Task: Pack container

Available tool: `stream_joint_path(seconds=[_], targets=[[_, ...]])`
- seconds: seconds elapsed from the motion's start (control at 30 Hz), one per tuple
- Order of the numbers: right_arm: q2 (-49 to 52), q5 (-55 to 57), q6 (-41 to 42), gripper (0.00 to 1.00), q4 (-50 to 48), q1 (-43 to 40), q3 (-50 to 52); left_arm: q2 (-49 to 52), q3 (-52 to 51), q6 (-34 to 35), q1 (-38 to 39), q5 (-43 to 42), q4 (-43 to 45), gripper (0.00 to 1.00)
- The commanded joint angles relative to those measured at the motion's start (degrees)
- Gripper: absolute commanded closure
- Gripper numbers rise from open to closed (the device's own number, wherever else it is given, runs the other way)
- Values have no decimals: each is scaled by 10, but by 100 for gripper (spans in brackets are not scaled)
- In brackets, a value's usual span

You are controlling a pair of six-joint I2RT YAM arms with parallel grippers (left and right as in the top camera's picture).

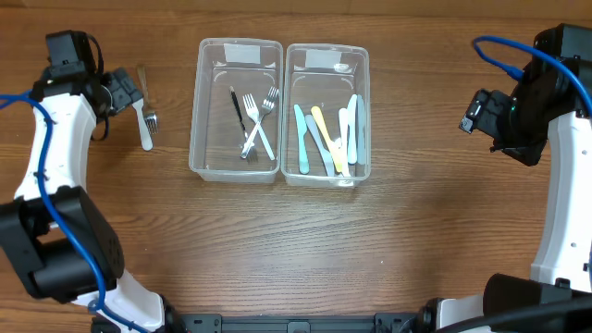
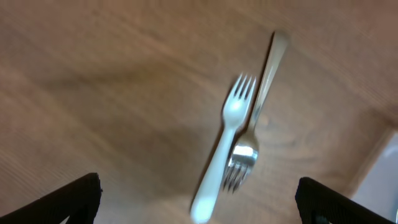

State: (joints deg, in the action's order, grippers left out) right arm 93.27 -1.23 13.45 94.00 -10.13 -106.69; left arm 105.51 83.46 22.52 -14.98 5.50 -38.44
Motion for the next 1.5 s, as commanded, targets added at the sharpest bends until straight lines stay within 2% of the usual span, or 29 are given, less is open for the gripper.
stream_joint_path(seconds=[0.0, 0.07, 0.13, 0.23, 0.53, 0.87, 1.03, 1.27, 1.47], targets=[[-6, 0, -4, 16, -2, 0, -1, 35, 0, 8, 4, -32, 21, 0], [-6, 0, -4, 16, -3, 0, -1, 40, 0, -2, 9, -40, 28, 0], [-6, 0, -5, 16, -4, 0, -1, 42, 0, -41, 21, -45, 39, 0], [-6, 0, -5, 16, -7, 0, -1, 42, 0, -73, 42, -21, 46, 0], [-6, 0, -5, 16, -2, 0, -1, 59, 0, -45, 45, 51, 36, 0], [-6, 1, -5, 16, 0, 0, -1, 111, 0, -58, 52, 46, 23, 0], [-6, 1, -5, 16, 4, 0, -1, 119, 0, -30, 43, 56, 26, 0], [-6, 1, -5, 16, 4, 0, -1, 119, 0, -28, 36, 57, 40, 0], [-6, 1, -5, 16, 9, 0, -1, 119, 0, 9, 36, 82, 45, 0]])
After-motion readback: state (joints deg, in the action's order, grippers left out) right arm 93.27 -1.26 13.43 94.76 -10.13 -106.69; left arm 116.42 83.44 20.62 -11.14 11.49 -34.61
